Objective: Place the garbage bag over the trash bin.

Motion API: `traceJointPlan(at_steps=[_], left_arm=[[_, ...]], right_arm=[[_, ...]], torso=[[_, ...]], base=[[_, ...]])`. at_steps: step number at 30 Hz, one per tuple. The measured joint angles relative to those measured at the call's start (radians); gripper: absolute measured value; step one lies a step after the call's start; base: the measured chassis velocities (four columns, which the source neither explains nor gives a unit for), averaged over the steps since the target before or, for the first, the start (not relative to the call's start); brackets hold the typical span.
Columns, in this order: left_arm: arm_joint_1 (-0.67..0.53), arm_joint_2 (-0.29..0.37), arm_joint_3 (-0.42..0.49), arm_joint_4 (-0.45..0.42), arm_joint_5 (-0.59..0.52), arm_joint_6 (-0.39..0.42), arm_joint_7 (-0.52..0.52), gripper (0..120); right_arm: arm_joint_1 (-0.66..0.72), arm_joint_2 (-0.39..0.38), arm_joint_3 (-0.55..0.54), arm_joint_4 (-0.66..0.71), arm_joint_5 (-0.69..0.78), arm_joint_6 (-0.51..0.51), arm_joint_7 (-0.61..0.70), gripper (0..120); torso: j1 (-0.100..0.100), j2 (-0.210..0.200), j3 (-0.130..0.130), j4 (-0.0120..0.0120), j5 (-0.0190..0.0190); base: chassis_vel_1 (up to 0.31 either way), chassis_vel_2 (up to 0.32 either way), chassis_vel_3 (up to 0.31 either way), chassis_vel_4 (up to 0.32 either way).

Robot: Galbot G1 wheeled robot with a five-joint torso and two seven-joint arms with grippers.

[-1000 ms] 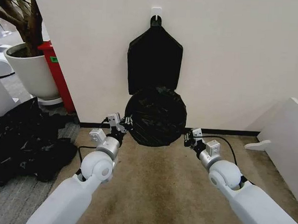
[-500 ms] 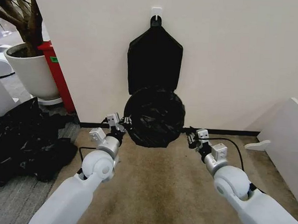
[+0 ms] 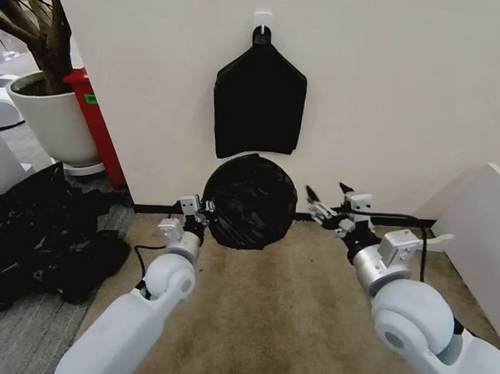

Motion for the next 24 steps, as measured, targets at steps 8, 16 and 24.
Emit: traceJointPlan(at_steps=[8,16,24], left_arm=[[0.011,-0.027,0.048,0.011,0.156,-0.060,0.003,1],[0.022,-0.035,0.057,-0.025,0.204,-0.076,0.015,1],[0.042,-0.030,0.055,-0.057,0.251,-0.101,0.043,1]], right_arm=[[0.124,0.157,-0.205,-0.163,0.094,-0.003,0.143,50],[0.211,0.249,-0.235,-0.276,0.192,-0.002,0.354,22],[0.284,0.292,-0.243,-0.389,0.131,-0.007,0.406,0]], torso=[[0.000,0.000,0.000,0.0001,0.0000],[0.000,0.000,0.000,0.0001,0.0000],[0.000,0.000,0.000,-0.0001,-0.0001]], base=[[0.000,0.000,0.000,0.000],[0.000,0.000,0.000,0.000],[0.000,0.000,0.000,0.000]])
